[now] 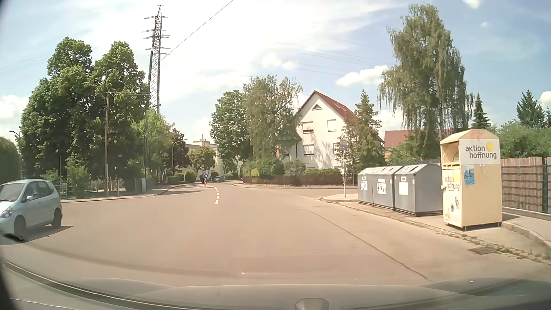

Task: Follow the waypoints while adhering to traffic rules and regulations

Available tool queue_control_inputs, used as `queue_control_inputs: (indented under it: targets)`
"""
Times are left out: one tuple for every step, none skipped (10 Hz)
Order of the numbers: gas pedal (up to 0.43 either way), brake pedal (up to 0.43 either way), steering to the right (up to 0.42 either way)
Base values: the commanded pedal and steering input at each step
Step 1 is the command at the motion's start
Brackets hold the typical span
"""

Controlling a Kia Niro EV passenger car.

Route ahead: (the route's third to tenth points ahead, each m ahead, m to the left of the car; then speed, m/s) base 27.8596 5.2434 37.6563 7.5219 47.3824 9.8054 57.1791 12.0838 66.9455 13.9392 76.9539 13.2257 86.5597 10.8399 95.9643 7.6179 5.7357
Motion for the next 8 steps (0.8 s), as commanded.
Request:
queue_control_inputs:
  targets:
    - [0.079,0.0,0.016]
    - [0.079,0.0,0.015]
    - [0.079,0.0,0.009]
    - [0.079,0.0,0.0]
    - [0.067,0.0,-0.004]
    - [0.059,0.0,-0.01]
    - [0.047,0.0,-0.022]
    - [0.047,0.0,-0.029]
